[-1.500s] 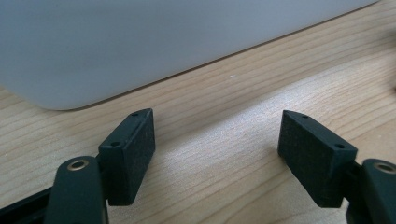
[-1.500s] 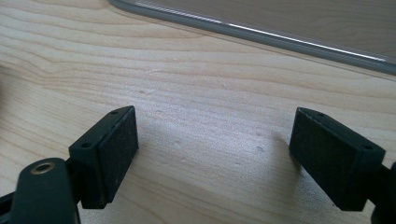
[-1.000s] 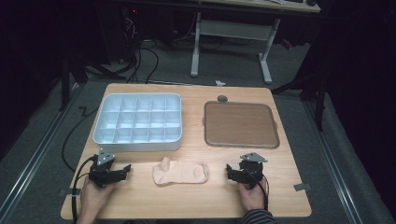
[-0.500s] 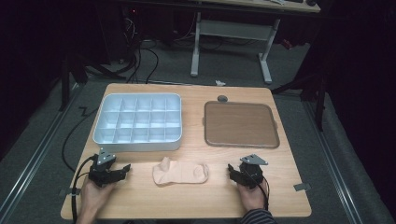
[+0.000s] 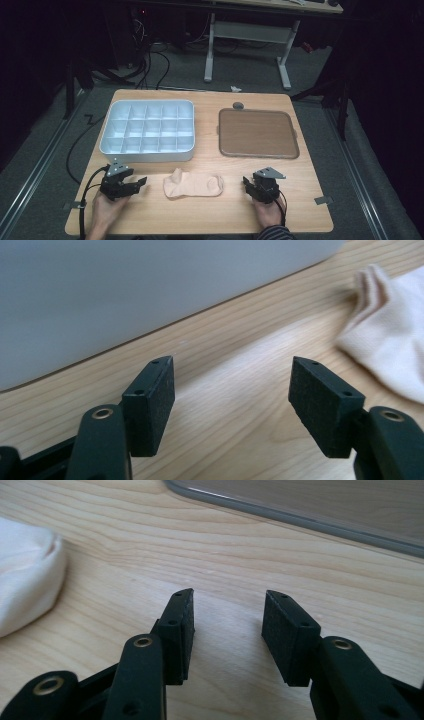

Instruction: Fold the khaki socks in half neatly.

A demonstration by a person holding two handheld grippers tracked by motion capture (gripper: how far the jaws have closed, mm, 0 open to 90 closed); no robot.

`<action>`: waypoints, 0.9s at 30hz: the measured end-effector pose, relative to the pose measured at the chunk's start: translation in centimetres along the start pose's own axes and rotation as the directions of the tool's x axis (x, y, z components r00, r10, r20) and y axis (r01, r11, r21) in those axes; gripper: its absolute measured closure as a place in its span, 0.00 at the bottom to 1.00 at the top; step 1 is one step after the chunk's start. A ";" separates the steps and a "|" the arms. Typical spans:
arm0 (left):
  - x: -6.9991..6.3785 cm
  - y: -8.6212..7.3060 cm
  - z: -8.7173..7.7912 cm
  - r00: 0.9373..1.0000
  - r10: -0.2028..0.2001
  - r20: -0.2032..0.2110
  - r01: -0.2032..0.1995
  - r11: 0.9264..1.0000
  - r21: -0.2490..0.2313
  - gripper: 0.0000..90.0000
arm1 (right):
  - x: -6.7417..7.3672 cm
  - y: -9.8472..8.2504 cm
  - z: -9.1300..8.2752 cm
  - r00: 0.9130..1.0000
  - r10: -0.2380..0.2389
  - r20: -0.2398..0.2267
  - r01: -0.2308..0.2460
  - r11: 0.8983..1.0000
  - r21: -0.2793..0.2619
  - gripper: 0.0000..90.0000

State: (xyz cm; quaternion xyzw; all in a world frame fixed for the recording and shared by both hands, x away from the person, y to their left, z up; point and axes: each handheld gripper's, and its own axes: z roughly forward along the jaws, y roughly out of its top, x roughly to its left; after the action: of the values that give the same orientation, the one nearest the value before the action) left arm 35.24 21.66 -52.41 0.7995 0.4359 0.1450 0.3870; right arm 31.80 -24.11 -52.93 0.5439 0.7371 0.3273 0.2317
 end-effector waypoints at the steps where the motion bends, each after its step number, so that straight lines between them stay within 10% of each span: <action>1: -0.2 0.1 0.1 1.000 -0.001 0.009 0.001 1.000 -0.002 0.40 | 0.1 0.0 -0.1 1.000 0.001 -0.010 -0.001 1.000 -0.004 0.63; 27: -5.0 1.5 2.2 0.992 0.041 0.123 -0.040 0.999 -0.006 0.43 | 4.5 1.3 -0.8 0.981 -0.100 -0.164 0.093 0.994 -0.049 0.62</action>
State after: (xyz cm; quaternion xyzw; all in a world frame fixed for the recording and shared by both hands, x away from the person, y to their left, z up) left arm 34.53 16.05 -52.24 0.8149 0.3946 0.1042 0.4115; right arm 30.73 -19.70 -51.36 0.4734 0.7726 0.3749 0.1960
